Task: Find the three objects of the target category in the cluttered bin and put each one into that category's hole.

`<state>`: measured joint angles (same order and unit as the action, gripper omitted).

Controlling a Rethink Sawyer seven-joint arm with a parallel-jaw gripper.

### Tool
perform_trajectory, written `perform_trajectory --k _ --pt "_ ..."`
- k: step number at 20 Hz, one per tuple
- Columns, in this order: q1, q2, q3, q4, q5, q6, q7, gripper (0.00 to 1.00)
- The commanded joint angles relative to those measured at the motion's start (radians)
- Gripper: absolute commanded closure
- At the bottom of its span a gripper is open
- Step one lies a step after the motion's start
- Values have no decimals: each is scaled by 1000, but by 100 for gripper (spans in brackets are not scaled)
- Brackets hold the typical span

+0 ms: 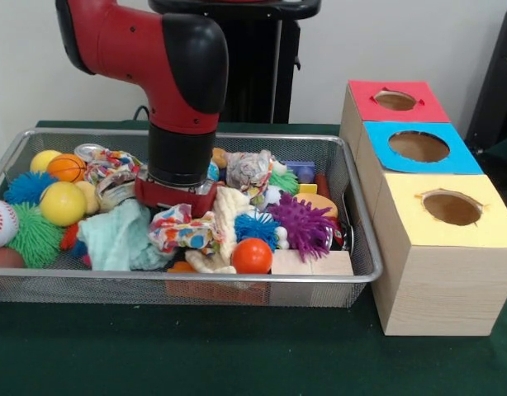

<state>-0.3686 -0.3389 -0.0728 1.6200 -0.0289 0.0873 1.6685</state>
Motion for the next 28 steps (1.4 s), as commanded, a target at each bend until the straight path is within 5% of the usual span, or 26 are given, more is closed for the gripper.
perform_trajectory --k 1,18,28 --pt "46 45 104 168 71 33 263 0" --pt "110 12 58 187 140 48 243 0" --pt "193 -118 -26 220 184 241 207 0"
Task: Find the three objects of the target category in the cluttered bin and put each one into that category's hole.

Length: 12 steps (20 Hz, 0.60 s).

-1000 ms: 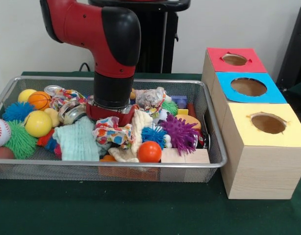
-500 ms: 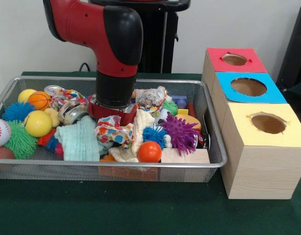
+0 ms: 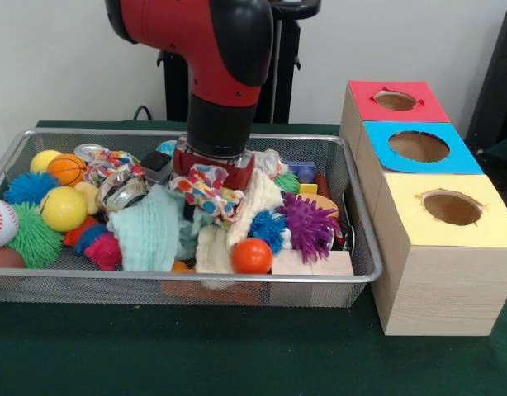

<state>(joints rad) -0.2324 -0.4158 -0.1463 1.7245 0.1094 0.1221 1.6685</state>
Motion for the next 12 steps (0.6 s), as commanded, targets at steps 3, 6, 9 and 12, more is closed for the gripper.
perform_trajectory --k 3,6,9,12 --pt "56 -28 53 100 50 207 197 0" --pt "64 -20 57 97 55 202 202 0" --pt "67 -10 59 87 55 197 199 0" --pt "51 5 58 69 50 197 182 0"
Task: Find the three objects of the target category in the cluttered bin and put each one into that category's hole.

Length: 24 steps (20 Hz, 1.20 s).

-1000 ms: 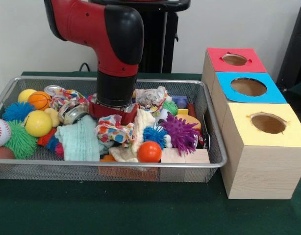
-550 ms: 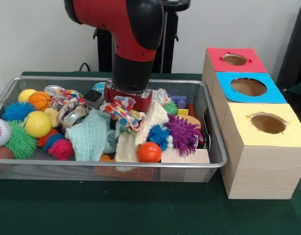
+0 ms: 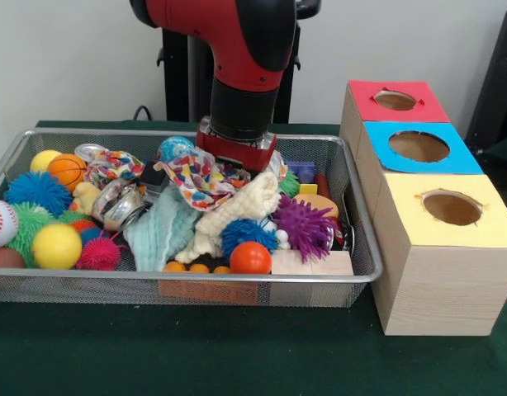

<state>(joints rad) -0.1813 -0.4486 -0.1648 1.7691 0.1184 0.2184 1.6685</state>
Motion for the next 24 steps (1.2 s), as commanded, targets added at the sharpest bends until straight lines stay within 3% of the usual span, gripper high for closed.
perform_trajectory --k 1,4,7,10,13,19,24 --pt "1 36 75 22 41 106 182 0" --pt "-15 23 73 28 29 108 165 0" --pt "-51 -14 22 19 -21 134 101 0" --pt "-151 -69 2 3 -100 173 -27 0" --pt "-229 -135 1 -34 -168 286 -141 0" --pt "-360 -205 83 -140 -276 527 -300 0" --pt "-457 -196 173 -247 -359 627 -392 0"
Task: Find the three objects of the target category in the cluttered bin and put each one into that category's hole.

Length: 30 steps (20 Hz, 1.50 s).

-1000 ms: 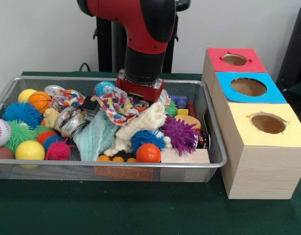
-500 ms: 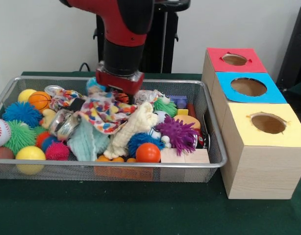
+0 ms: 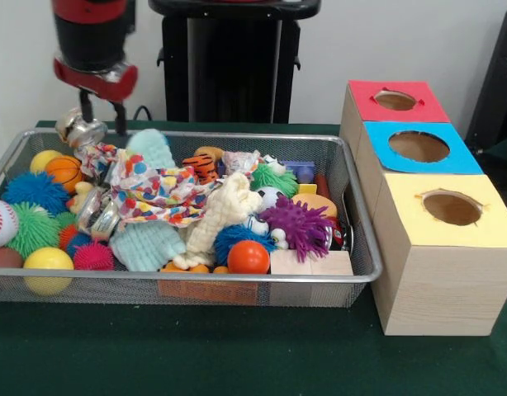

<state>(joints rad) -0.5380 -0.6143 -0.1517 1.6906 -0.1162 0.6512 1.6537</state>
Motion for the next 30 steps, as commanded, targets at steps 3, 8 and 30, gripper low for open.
perform_trajectory --k 3,8,30 --pt "-138 -17 212 -201 -159 224 -389 0" --pt "-160 -46 270 -157 -169 219 -348 0" --pt "-112 -75 313 -51 -213 98 -110 0"
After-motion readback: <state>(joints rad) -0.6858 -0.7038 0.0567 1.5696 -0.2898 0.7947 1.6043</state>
